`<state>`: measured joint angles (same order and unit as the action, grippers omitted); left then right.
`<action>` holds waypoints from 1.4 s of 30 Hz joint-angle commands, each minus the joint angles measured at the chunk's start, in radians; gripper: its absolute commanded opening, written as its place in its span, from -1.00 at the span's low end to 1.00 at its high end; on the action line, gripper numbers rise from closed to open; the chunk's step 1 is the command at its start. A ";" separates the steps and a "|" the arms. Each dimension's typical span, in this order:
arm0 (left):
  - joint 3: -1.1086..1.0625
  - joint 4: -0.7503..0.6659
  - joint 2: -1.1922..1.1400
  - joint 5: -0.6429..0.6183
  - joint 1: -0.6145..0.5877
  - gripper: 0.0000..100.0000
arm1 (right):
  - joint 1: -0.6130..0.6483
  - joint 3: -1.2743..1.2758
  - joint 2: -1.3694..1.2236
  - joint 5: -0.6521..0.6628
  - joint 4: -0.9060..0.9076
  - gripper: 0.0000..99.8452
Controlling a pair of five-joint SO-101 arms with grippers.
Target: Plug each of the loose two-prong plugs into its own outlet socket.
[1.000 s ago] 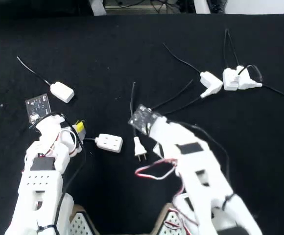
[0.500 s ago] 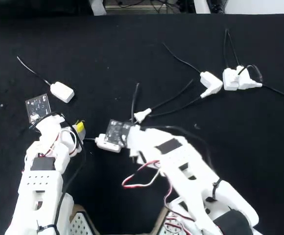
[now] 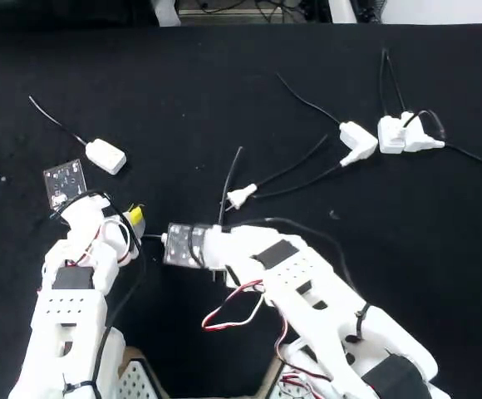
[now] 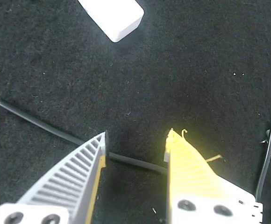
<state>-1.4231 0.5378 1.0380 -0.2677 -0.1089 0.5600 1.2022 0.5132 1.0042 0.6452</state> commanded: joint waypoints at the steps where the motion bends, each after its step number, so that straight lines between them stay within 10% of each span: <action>1: 0.010 -0.015 0.000 -0.008 -0.010 -0.58 | 0.015 -0.062 -0.002 0.209 -0.037 -0.70; 20: 0.010 -0.015 0.000 -0.006 -0.012 -0.58 | 0.021 0.177 -0.004 0.565 -0.290 -0.70; 42: 0.012 -0.014 0.000 -0.006 -0.012 -0.58 | 0.209 0.186 0.005 0.565 -0.209 -0.70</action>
<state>-1.4231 0.5378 1.0380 -0.2677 -0.1089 0.7043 1.3725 0.5224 1.5658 0.3813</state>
